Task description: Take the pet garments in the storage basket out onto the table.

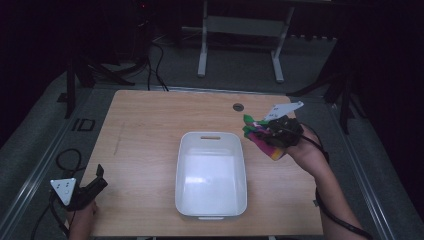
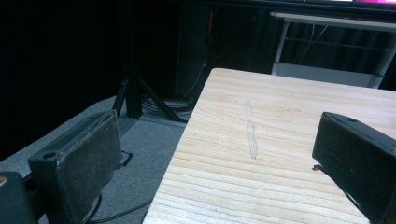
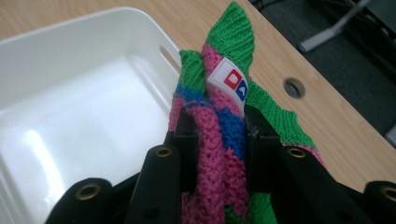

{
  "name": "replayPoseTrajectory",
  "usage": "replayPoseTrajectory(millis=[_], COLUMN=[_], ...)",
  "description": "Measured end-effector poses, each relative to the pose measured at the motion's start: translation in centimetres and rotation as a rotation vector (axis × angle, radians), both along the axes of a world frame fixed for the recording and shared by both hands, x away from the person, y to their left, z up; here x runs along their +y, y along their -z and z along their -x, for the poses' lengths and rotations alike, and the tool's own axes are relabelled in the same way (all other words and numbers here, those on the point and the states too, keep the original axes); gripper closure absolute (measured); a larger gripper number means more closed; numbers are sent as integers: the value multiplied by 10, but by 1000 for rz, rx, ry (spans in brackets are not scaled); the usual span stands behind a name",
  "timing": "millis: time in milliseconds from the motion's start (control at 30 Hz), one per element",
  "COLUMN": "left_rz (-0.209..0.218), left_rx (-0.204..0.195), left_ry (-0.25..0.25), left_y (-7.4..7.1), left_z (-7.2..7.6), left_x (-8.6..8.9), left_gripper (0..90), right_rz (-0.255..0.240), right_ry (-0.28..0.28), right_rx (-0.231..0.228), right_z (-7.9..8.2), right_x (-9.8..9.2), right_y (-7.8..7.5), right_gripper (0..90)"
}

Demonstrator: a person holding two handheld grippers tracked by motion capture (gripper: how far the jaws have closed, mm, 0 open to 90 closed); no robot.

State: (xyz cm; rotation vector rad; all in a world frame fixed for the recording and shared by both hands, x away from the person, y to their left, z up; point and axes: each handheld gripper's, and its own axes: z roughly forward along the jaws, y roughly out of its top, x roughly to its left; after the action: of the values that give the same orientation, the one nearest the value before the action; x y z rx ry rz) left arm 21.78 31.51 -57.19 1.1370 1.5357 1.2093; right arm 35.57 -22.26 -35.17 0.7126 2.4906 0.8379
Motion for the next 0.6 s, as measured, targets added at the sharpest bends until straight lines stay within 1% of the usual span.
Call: replayPoseTrajectory(millis=[33, 100, 133, 167, 233, 367, 467, 567, 600], left_rz=[-2, 0, 0, -1, -1, -2, -1, -2, -2], left_rx=[-1, -2, -1, 0, 1, 1, 0, 0, 0], left_ry=[-1, -1, 0, 0, 0, 0, 0, -1, 0], left_y=[0, 0, 0, 0, 0, 0, 0, 0, 0], left_z=[0, 0, 0, 0, 0, 0, 0, 0, 0], left_x=[0, 0, 0, 0, 0, 0, 0, 0, 0], left_gripper=[19, 19, 19, 18, 19, 18, 18, 18, 18], right_rz=[1, 2, -1, -3, 5, 10, 3, 0, 0], right_ry=[14, 24, 41, 60, 76, 99, 119, 134, 134], right_rx=[-3, -2, 0, 9, 10, 13, 35, 43, 43], right_z=[-1, -1, -2, -4, -6, -9, -16, -21, -21], right_x=[-6, -10, -17, -24, -30, -35, -39, -39, -39], right_y=[0, 1, 1, 3, 7, 13, 25, 35, 35], right_gripper=[711, 710, 710, 710, 709, 709, 708, 707, 707])
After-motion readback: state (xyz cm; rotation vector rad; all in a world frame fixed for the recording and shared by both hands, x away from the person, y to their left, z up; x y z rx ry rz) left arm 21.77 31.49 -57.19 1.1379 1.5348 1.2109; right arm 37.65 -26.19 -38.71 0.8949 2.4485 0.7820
